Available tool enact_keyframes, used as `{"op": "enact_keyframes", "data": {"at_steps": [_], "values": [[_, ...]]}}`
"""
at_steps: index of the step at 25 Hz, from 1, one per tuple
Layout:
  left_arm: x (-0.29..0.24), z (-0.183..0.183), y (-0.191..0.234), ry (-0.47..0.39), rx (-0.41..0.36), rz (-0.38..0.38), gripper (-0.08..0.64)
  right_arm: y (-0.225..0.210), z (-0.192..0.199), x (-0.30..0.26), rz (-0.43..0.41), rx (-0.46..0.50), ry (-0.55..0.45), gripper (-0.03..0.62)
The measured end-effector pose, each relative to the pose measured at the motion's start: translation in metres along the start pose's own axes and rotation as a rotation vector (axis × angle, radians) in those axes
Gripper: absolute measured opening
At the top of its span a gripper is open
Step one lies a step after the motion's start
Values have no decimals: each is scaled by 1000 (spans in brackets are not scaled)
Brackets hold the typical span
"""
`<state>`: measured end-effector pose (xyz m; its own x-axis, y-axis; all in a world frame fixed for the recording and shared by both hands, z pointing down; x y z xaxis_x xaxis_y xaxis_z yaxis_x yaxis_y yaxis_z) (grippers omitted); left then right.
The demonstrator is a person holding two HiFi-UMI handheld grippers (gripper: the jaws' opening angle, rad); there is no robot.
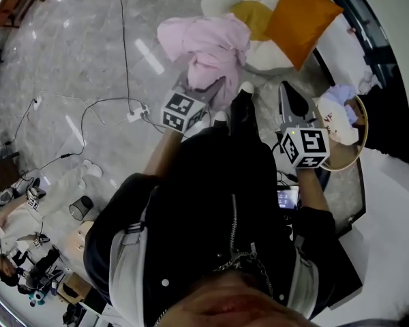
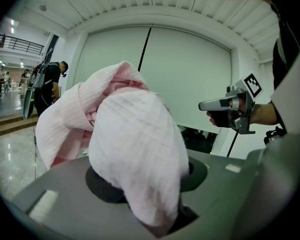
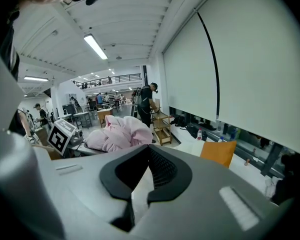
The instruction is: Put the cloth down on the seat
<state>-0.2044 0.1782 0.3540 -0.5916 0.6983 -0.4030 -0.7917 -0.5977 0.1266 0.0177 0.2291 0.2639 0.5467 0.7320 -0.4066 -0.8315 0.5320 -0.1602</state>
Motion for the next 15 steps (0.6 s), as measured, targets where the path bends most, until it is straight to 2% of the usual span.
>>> {"op": "enact_keyframes", "data": {"at_steps": [3,15], "values": [[-17,-8,10,7,2,-10,215,-14,-7,-18,-20,1,5,0],[-119,-66,29,12,12,-70,215,-124,-56,-75,-89,-2,-6,0]]}}
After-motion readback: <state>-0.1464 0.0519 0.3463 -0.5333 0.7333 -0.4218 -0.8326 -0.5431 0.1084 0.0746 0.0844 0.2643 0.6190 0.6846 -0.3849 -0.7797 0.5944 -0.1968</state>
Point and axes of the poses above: the fingertips, and each gripper's own axes: x backward along the fingers, y to its left, z out of its underside, the point moved 6 cm from there along x, backward along the fingers, and after that the axes turned 10 degrees about -z, right-handed, at the moved point
